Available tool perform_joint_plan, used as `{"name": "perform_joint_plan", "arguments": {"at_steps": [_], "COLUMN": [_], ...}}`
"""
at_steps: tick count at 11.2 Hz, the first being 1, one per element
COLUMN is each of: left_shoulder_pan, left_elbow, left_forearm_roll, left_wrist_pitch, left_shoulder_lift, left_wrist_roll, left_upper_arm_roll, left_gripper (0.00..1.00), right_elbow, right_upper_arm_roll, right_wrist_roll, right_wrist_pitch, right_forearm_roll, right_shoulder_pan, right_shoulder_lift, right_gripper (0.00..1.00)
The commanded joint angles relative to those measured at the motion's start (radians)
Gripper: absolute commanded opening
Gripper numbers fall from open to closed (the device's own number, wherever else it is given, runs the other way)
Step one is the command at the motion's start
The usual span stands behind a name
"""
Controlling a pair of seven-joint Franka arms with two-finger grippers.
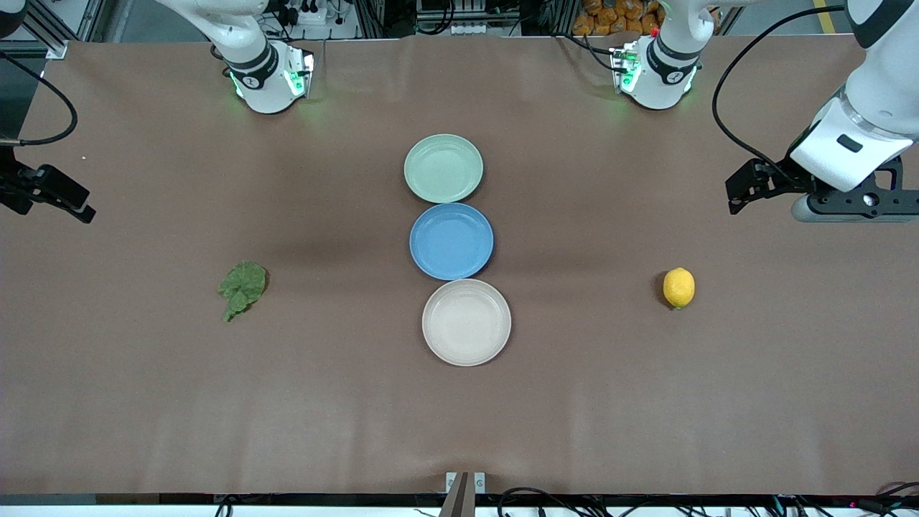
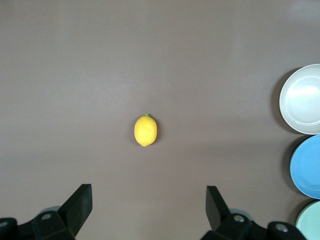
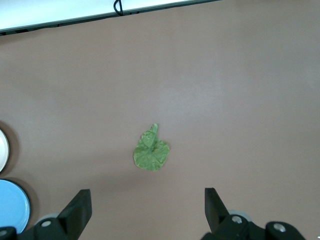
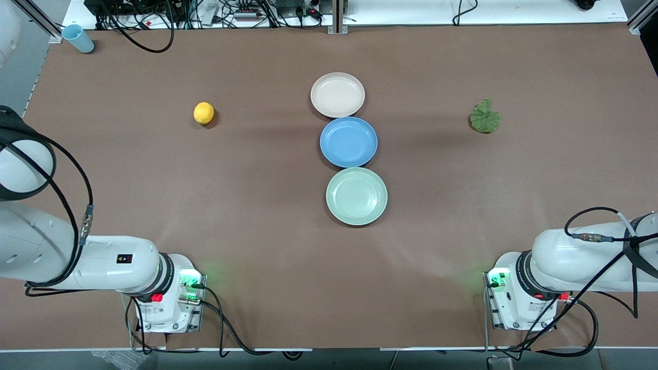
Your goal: Pick lemon and lettuce from plates
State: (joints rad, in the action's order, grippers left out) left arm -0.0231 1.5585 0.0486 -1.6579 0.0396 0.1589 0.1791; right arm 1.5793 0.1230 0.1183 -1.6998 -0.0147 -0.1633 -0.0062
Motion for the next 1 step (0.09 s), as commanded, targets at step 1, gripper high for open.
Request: {"name": "perform_joint_plan", "arguments": {"at_steps": [1], "left_shoulder_pan": [0.009], "left_elbow": [-0.032], "left_forearm_roll": [-0.047], "left_wrist_pitch": [0.038], "left_shoulder_lift": [0.009], "left_wrist_roll": [-0.009], "left_upper_arm_roll": [0.003], "left_gripper": [1.0], "right_elbow": [-0.012], "right_upper_arm_roll": [0.001], "right_wrist_roll": [-0.009], "right_wrist_pitch": [0.025], "right_forearm_roll": [0.015], "right_shoulder_pan": [-0.001], "right_shoulder_lift": [0.002], "right_gripper": [1.0]}}
